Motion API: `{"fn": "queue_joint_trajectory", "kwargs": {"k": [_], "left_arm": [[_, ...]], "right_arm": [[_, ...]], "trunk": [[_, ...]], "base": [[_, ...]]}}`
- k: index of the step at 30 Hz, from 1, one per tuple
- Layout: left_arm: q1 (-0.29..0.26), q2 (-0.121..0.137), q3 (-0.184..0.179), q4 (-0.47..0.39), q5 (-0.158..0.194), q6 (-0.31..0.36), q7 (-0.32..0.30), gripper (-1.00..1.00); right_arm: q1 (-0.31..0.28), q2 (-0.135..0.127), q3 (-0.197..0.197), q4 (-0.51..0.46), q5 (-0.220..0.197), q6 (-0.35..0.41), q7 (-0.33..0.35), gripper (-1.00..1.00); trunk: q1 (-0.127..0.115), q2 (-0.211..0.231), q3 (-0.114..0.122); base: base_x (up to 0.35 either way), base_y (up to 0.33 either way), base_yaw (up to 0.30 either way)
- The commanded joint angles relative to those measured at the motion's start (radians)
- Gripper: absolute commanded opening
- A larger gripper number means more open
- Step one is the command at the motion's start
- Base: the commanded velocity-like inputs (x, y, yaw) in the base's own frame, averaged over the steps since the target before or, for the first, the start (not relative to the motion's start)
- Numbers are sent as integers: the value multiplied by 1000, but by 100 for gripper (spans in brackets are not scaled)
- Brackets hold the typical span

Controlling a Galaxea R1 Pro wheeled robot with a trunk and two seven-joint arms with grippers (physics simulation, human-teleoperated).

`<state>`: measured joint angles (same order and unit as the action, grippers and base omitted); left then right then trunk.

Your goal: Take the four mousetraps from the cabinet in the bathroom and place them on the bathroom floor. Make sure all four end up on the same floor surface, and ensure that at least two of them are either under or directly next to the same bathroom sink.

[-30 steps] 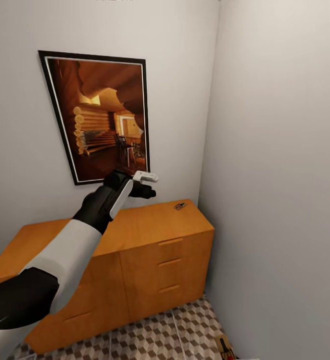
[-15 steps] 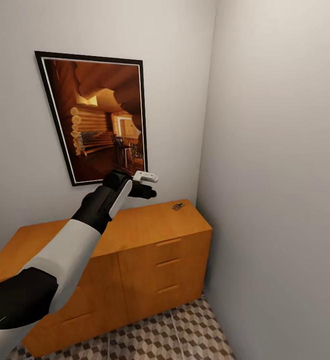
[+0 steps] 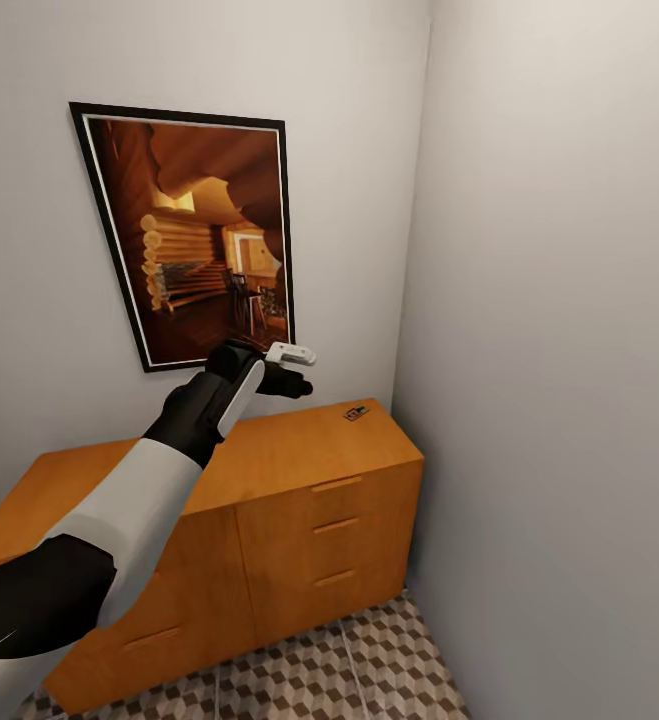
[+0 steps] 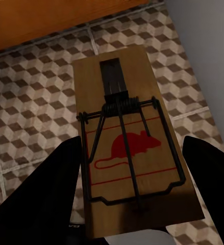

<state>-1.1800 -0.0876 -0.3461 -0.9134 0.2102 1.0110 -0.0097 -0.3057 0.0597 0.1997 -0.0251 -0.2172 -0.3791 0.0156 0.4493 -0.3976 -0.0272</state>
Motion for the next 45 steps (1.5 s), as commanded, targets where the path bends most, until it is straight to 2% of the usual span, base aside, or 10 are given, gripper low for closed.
{"fn": "queue_joint_trajectory", "kwargs": {"k": [1, 3, 5, 7, 13, 21, 35, 45], "left_arm": [[-1, 0, -1, 0, 0, 3, -1, 100], [-1, 0, -1, 0, 1, 3, -1, 100], [-1, 1, -1, 1, 0, 3, -1, 100], [-1, 1, -1, 1, 0, 3, -1, 100], [-1, 2, -1, 3, 0, 3, -1, 100], [-1, 2, -3, 5, 0, 3, -4, 100], [-1, 2, -20, 5, 0, 3, -6, 100], [-1, 2, -20, 6, 0, 4, -6, 100]], "right_arm": [[-1, -1, 8, 1, -11, -4, 2, -100], [-1, -8, 7, 2, -13, -4, 3, -100], [-1, -30, 6, 5, -26, -3, 5, -100], [-1, -46, 6, 7, -60, -3, 7, -100], [-1, -57, 7, 9, -129, -1, 21, -100], [-1, -46, 7, 7, -138, 2, 22, -100], [-1, -38, 7, 5, -139, 3, 22, -100], [-1, -38, 7, 5, -139, 3, 22, -100]], "trunk": [[1, -2, -2], [1, -2, -2], [1, -2, -2], [1, -2, -2], [1, -2, -2], [1, -2, -2], [1, -2, -2], [1, -2, -2]], "base": [[0, 0, 0], [0, 0, 0], [0, 0, 0], [9, 0, 0], [95, 27, 0], [163, 74, -73], [10, 19, -279], [0, 192, -273]]}}
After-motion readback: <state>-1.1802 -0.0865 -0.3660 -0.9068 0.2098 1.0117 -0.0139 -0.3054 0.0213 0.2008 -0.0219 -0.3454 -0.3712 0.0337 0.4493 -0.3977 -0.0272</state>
